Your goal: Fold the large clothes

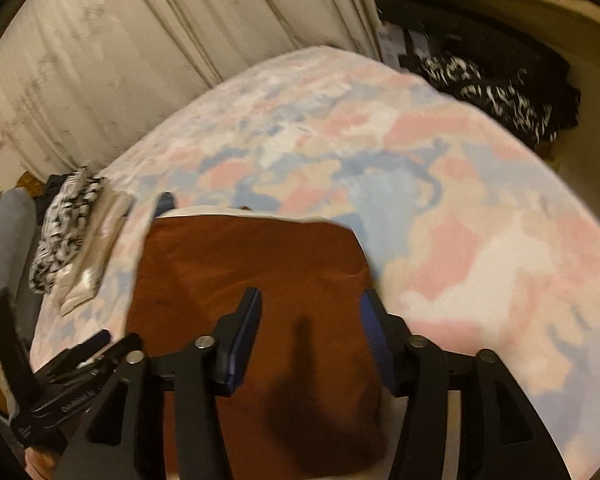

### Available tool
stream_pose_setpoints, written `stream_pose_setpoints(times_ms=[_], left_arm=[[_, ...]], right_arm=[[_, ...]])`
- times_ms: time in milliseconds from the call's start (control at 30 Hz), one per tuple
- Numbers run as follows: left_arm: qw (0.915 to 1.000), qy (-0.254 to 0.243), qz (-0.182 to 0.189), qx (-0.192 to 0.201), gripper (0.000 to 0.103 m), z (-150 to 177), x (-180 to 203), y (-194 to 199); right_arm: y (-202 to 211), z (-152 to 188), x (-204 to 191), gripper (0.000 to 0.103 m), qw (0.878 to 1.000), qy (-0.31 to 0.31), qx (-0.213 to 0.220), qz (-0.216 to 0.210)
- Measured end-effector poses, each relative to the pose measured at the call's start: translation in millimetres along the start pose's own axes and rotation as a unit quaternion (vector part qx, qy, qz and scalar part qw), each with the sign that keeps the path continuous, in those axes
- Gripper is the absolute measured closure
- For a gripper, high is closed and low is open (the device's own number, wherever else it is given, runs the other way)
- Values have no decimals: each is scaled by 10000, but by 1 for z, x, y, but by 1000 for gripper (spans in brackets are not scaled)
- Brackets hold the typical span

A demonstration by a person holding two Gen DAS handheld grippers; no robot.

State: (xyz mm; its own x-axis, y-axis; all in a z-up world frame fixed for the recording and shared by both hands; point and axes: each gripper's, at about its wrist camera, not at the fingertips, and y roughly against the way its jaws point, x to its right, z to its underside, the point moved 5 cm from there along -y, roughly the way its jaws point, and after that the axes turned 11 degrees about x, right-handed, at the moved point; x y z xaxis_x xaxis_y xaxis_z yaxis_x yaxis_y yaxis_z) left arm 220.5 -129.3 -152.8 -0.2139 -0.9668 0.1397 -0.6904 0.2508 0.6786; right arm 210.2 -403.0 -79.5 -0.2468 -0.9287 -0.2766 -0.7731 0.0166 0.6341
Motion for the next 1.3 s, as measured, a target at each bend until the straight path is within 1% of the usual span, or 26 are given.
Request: stream_pose_setpoints(times_ms=[67, 100, 167, 233, 333, 433, 500, 567, 667, 733, 833, 967, 1033, 1100, 1167, 1233, 1300], left_arm=[[9999, 55, 148, -14, 25, 4, 0, 19], [9996, 75, 253, -44, 25, 7, 0, 31], [9994, 77, 330, -87, 25, 12, -2, 47], [9991, 30, 420, -109, 25, 16, -4, 67], [9979, 90, 615, -156, 25, 20, -7, 88], [9947, 462, 901, -194, 25, 25, -13, 105], [9932, 612, 949, -273, 24, 29, -17, 110], [9927, 599, 987, -347, 24, 33, -17, 109], [9927, 609, 956, -420, 24, 37, -17, 95], [9905, 706, 982, -651, 24, 43, -16, 77], [9856, 890, 1086, -946, 24, 49, -17, 49], [9806, 1118, 1111, -1166, 24, 56, -19, 13], [9770, 1263, 1235, -1196, 23, 56, -20, 1], [9755, 1359, 1248, -1200, 17, 55, -21, -11], [9737, 1409, 1309, -1219, 13, 55, -22, -23], [9678, 1557, 1471, -1323, 8, 56, -23, -36], [9630, 1675, 1592, -1383, 0, 57, -25, -46]], right_arm=[[27, -2, -10, 35, 9998, 137, 139, -84], [39, -3, -14, 33, 9995, 197, 196, -128], [65, -3, -21, 23, 9987, 336, 301, -225], [91, -1, -28, 16, 9975, 515, 374, -313], [120, 4, -34, 14, 9959, 730, 370, -390], [143, 11, -35, 14, 9942, 942, 259, -460], [149, 17, -33, 14, 9933, 1016, 64, -543], [153, 23, -28, 14, 9929, 1026, -80, -603], [142, 30, -18, 14, 9927, 948, -347, -663], [130, 32, -8, 14, 9928, 767, -538, -741], [94, 33, 15, 14, 9908, 298, -933, -935], [45, 38, 45, 14, 9789, -402, -1527, -1294], [16, 41, 60, 14, 9708, -688, -1767, -1466], [-8, 44, 69, 18, 9651, -843, -1932, -1552], [-33, 50, 77, 26, 9572, -958, -2177, -1650], [-52, 54, 80, 27, 9492, -1024, -2321, -1860], [-62, 53, 75, 27, 9469, -947, -2298, -2042]])
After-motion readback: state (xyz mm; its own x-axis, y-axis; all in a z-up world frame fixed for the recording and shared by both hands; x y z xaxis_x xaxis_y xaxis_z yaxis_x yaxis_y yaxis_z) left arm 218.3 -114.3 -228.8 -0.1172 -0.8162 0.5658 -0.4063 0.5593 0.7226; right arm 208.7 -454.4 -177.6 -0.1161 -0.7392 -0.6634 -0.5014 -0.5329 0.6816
